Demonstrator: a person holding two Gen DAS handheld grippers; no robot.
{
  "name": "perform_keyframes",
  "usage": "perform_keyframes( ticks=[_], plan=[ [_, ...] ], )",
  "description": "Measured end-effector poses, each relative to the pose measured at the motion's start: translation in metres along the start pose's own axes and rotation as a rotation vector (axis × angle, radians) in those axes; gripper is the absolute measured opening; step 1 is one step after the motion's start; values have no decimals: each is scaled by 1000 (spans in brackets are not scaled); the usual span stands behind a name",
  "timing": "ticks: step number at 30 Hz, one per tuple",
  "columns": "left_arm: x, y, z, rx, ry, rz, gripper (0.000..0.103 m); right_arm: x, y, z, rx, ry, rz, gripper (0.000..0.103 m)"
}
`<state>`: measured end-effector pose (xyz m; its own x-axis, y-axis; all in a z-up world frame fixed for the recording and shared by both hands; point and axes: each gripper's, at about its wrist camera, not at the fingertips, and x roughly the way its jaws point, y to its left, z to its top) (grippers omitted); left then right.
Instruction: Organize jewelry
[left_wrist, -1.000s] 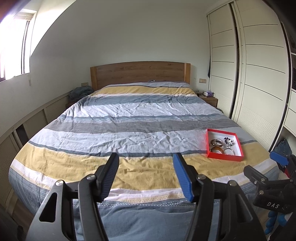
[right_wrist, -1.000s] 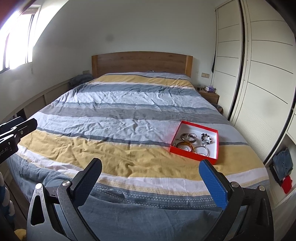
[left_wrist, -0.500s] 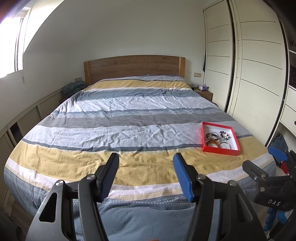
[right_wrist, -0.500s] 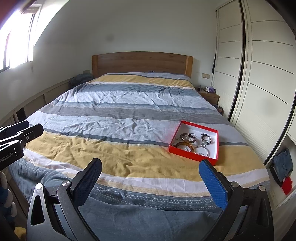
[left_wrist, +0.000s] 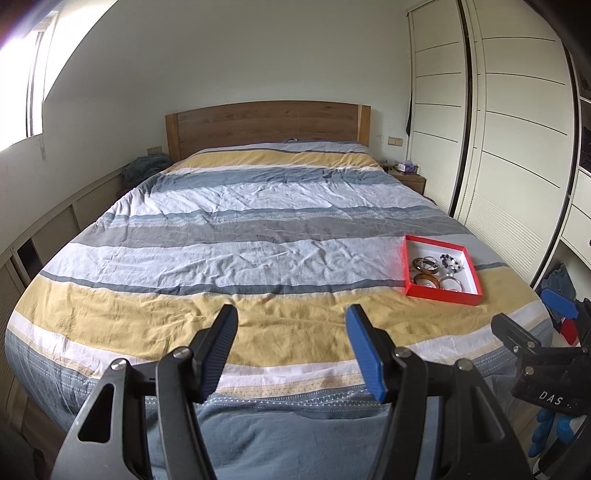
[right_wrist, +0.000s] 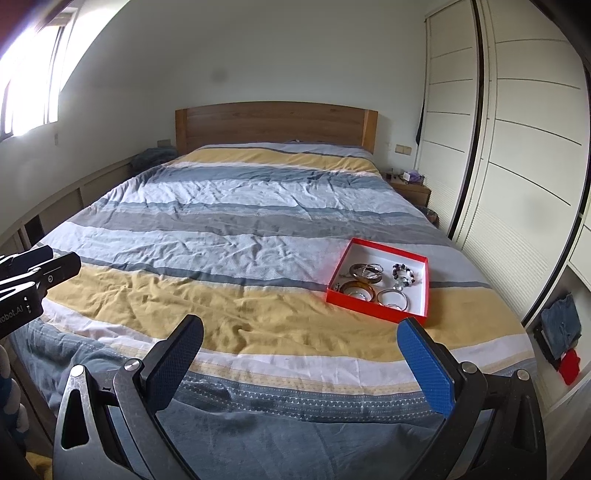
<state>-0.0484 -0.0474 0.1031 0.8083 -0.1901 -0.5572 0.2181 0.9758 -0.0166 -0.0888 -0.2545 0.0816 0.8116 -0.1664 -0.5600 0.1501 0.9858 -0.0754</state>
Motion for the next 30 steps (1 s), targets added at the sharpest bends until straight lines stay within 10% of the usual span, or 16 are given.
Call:
perform_keyframes(
  ticks=[30],
  plan=[
    [44, -19, -7, 38, 99, 35, 59, 46, -27, -20, 52, 82, 3, 103]
  ],
)
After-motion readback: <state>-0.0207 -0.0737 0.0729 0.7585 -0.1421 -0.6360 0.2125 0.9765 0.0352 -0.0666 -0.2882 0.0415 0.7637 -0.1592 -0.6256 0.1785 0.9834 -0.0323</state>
